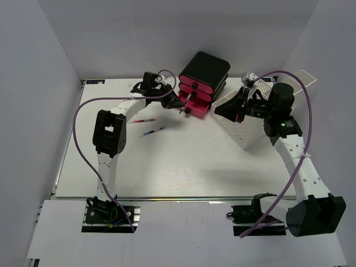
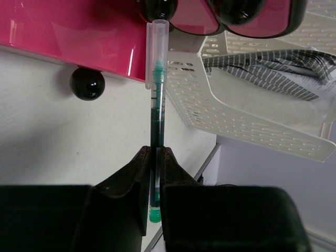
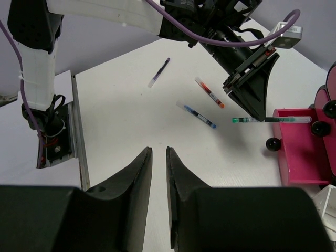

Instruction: Organize the desk

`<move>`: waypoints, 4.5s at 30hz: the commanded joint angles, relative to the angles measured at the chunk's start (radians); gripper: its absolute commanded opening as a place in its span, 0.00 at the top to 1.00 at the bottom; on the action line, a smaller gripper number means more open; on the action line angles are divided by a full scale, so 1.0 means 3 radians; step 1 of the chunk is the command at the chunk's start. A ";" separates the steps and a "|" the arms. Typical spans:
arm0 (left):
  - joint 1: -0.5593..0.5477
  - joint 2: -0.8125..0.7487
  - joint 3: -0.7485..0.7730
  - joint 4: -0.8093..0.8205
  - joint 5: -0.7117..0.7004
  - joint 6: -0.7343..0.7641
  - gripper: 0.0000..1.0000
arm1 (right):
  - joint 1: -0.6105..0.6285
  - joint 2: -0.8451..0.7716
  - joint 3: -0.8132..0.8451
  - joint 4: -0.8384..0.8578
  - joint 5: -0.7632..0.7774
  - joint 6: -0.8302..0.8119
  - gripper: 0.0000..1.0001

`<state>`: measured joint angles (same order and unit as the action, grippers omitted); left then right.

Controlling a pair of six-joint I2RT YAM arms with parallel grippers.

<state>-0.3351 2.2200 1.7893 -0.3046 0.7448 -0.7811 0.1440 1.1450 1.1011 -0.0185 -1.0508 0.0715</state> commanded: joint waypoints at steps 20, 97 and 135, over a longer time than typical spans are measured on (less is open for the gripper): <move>0.0018 0.0357 0.0361 0.0156 -0.0125 -0.0444 0.95 | -0.0045 -0.0094 0.0006 0.0154 -0.0051 0.0022 0.77; -0.0013 0.0603 0.0862 0.0642 -0.0279 -0.1129 0.57 | -0.0142 -0.0135 -0.0040 0.0246 -0.0128 0.0089 0.77; 0.0509 -0.5042 -0.3510 0.0279 -0.2626 0.1929 0.06 | 0.1652 0.2615 0.1860 -0.1876 0.1263 -0.3700 0.44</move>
<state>-0.1864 0.7048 0.7479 -0.1989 0.0788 -0.2321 0.6174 1.8870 1.5436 -0.5896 -0.7361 -1.0130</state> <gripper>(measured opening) 0.939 0.580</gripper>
